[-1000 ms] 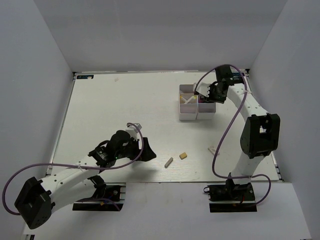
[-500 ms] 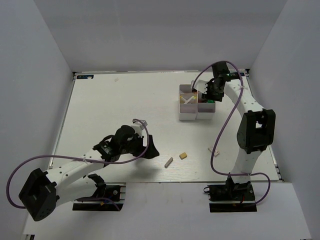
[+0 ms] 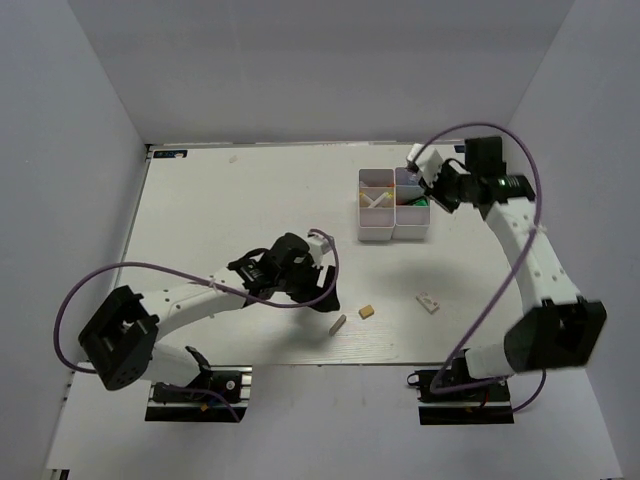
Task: Sort the stationery into containers
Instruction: Place the stationery into the container, then grab a piece of stationery with the left arm, then place the stationery into the container
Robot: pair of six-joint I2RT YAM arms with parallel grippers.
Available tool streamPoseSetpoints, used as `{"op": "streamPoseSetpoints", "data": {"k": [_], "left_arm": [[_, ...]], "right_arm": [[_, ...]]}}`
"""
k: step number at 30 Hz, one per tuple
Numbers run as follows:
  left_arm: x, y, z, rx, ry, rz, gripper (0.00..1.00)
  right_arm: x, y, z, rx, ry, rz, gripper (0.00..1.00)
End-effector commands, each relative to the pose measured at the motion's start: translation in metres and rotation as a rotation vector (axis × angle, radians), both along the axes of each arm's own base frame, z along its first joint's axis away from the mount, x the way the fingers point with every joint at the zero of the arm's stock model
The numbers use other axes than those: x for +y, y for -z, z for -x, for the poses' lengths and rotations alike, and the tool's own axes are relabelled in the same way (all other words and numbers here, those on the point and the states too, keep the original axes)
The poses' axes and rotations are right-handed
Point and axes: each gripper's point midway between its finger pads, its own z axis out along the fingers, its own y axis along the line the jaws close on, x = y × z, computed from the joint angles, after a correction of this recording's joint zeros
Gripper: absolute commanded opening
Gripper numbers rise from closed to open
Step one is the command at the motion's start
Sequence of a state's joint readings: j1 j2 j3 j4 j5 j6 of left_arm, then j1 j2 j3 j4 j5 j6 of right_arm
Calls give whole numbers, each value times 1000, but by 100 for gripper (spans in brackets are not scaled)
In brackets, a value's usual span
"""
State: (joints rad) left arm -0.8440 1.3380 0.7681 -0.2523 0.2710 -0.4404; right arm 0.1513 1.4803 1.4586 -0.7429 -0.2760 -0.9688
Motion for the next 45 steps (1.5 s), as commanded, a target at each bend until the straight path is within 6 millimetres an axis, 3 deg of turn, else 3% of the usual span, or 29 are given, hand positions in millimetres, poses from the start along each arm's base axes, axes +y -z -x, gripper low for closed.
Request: {"op": "streamPoseSetpoints", "data": {"k": [1,2,3,5,6,7,8,10,14,16,19,24,26,29,30,31,35,37,41,43,44,45], "left_arm": [[-19,-11,8,-19,84,1,84],[-22,-2,10,4,94,-26,81],[-22,2,12,9,103,-55,76],[-31,5,18,13,128,-84,73],[-29,15,19,38,99,-128,71],[-34,14,19,28,104,-132,69],[-37,19,27,41,109,-155,68],[-37,31,27,56,76,-218,63],[-38,53,29,70,28,-333,54],[-36,59,30,77,7,-385,43],[-33,72,34,74,-15,-436,40],[-30,78,37,66,-47,-452,20],[-36,61,34,42,-50,-398,14],[-47,39,27,-1,-62,-316,9],[-47,23,16,-19,-90,-268,7],[-54,10,15,-30,-87,-226,7],[-69,-45,-25,-167,-139,-108,2],[-75,-57,-45,-218,-157,-102,0],[-98,-89,-94,-319,-180,-27,0],[-108,-81,-113,-359,-150,-52,0],[-112,-93,-128,-389,-160,-37,0],[-120,-94,-141,-412,-142,-42,0]], "right_arm": [[36,18,68,169,22,-327,0],[41,21,78,189,13,-364,0],[43,39,90,249,46,-396,0],[40,43,107,235,60,-417,4],[37,56,115,263,80,-417,12],[35,52,123,245,83,-414,34],[34,63,129,266,87,-408,42],[32,64,134,260,101,-412,55],[34,68,143,281,119,-441,56],[35,69,145,288,114,-450,56],[36,70,146,295,119,-456,56],[37,71,148,298,118,-466,56],[36,71,148,299,125,-466,58],[35,79,153,315,125,-461,81],[40,78,159,326,88,-482,89],[42,83,165,341,58,-477,90],[50,86,181,345,-41,-492,90],[50,88,183,342,-52,-491,90],[48,85,182,294,-41,-498,81],[47,80,179,259,-39,-504,73],[44,79,175,246,2,-505,58],[40,76,171,227,51,-511,36]]}}
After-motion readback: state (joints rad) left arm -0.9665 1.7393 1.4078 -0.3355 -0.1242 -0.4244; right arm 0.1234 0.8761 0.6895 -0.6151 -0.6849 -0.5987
